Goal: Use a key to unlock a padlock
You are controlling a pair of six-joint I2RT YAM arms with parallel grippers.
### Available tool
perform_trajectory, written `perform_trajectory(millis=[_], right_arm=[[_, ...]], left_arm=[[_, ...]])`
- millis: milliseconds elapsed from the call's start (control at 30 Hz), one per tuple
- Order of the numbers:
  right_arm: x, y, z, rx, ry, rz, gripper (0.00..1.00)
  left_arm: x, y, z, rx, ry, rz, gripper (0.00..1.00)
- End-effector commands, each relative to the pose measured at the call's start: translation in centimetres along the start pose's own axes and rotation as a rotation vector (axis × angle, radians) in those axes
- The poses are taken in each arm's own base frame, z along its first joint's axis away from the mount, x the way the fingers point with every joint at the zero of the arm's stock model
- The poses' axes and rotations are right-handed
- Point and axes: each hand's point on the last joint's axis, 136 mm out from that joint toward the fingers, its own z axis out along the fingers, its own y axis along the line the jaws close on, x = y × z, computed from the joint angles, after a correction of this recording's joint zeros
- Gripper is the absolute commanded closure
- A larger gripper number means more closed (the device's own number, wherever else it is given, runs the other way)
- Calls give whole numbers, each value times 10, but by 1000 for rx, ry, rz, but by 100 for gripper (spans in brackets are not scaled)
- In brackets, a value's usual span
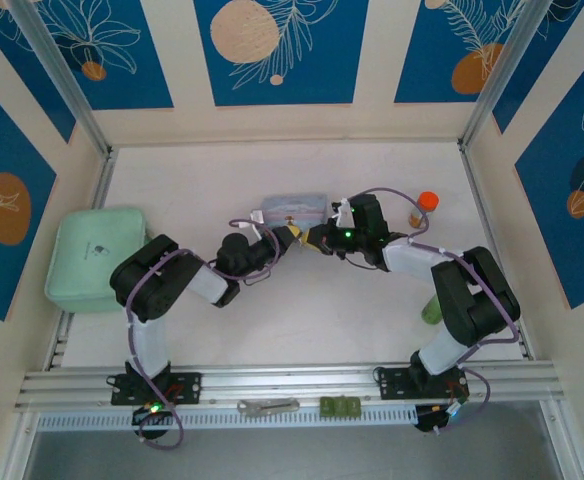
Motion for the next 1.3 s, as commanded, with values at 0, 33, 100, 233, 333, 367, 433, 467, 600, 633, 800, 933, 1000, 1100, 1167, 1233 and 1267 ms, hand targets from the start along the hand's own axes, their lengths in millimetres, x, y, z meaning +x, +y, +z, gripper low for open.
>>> perform_trajectory(millis=[0, 33, 100, 233, 333, 367, 433, 467, 600, 633, 800, 933, 1000, 1100, 1167, 1233, 1267], right_arm=[[5, 27, 7, -115, 44, 23, 100], [6, 25, 7, -140, 71, 115, 100], [7, 26, 8, -205, 118, 289, 100], [3, 35, 8, -351, 168, 563, 100], [4, 44, 13, -399, 203, 699, 100], [4, 48, 14, -420, 213, 748, 100], [2, 56, 16, -456, 225, 810, 100], [1, 59, 17, -470, 226, 840, 100], [-4, 62, 19, -486, 210, 873, 100], [-5, 61, 19, -484, 201, 871, 100], [-5, 44, 17, -438, 167, 832, 100], [0, 27, 15, -389, 139, 807, 100], [4, 18, 16, -361, 127, 791, 100], [9, 5, 17, -324, 100, 745, 100], [12, -4, 18, -283, 81, 701, 100], [16, -11, 18, -246, 72, 659, 100], [15, -13, 17, -236, 60, 629, 99]], left_arm=[[63, -59, 2, 211, 230, 78, 100], [64, -61, 2, 218, 236, 87, 100], [64, -68, 1, 240, 244, 113, 100], [66, -89, -5, 302, 257, 204, 100], [71, -96, -8, 335, 280, 261, 100], [73, -97, -9, 339, 285, 273, 100], [74, -95, -9, 339, 290, 284, 100], [75, -94, -9, 337, 289, 287, 100], [74, -89, -8, 321, 285, 275, 100], [74, -87, -8, 317, 285, 270, 100], [75, -77, -6, 288, 282, 243, 100], [75, -67, -4, 259, 277, 222, 100], [75, -62, -4, 246, 275, 213, 100], [75, -56, -4, 227, 269, 203, 100], [75, -52, -3, 218, 266, 200, 100], [76, -48, -4, 206, 266, 198, 100], [76, -44, -4, 198, 264, 200, 100]])
